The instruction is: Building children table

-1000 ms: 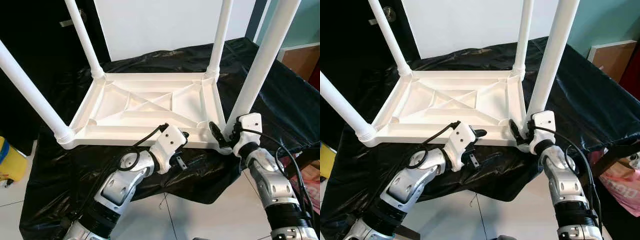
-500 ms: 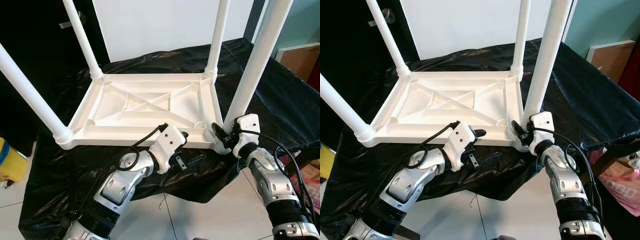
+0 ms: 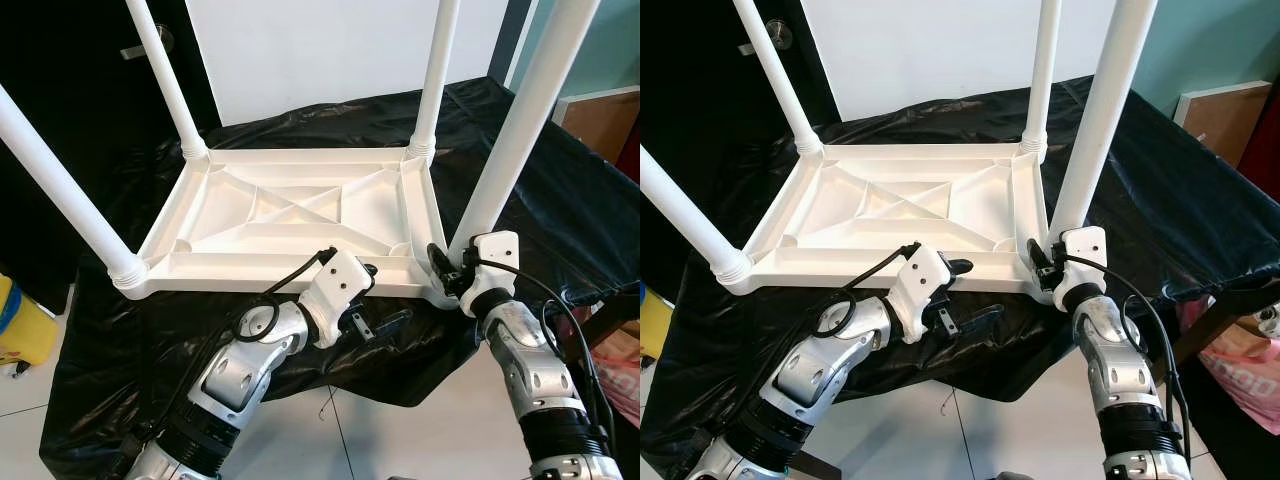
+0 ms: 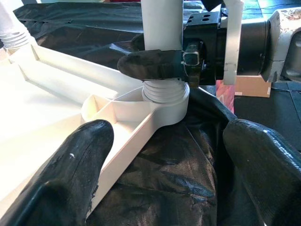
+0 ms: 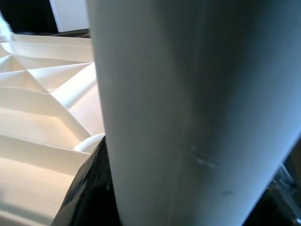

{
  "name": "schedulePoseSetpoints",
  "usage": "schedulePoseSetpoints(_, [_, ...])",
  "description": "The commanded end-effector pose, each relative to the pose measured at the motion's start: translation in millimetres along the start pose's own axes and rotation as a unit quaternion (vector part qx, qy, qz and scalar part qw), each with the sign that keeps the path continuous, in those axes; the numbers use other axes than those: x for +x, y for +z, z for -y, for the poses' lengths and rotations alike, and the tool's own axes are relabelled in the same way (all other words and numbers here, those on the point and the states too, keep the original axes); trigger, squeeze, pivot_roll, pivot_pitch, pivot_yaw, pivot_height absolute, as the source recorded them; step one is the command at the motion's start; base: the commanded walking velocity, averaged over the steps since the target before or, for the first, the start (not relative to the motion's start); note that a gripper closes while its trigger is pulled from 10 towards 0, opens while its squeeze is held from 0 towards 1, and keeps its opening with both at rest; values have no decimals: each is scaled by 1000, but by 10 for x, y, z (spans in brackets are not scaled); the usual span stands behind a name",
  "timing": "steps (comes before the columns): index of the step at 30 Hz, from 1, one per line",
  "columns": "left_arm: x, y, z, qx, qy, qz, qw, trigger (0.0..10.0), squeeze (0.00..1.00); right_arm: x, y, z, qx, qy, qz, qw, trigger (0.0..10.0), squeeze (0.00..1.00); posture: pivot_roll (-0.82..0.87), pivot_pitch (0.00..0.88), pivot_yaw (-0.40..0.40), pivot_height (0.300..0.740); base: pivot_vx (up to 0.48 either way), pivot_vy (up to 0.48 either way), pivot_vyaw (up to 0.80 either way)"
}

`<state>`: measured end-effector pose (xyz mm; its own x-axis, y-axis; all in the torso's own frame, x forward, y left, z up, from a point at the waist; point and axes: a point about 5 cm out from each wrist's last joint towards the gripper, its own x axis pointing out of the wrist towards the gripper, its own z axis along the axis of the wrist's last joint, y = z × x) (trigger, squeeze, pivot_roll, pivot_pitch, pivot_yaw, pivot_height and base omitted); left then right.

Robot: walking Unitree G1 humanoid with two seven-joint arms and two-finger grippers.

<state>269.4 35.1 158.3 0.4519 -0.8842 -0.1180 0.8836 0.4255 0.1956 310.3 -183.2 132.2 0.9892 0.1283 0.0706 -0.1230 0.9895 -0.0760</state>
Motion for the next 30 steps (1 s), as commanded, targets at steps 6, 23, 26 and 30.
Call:
schedulePoseSetpoints(6, [11,-15,40,5,-26,-7,1000,10000,0,-99,-188,-26,21,-86,-46,995,10000,0,-209,34,50,740,0,0,0])
schedulePoseSetpoints(23, [24,-19,53,5,-27,-5,1000,10000,0,-99,-198,-280,36,-185,-55,981,10000,0,-200,22,35,740,0,0,0])
schedulePoseSetpoints(26, [20,-21,54,6,-26,-5,1000,10000,0,-98,-190,-277,35,-187,-54,980,10000,0,-200,23,36,740,0,0,0])
schedulePoseSetpoints(30, [21,-21,57,6,-26,-5,1000,10000,0,-96,-183,-287,35,-185,-52,981,10000,0,-199,22,34,740,0,0,0])
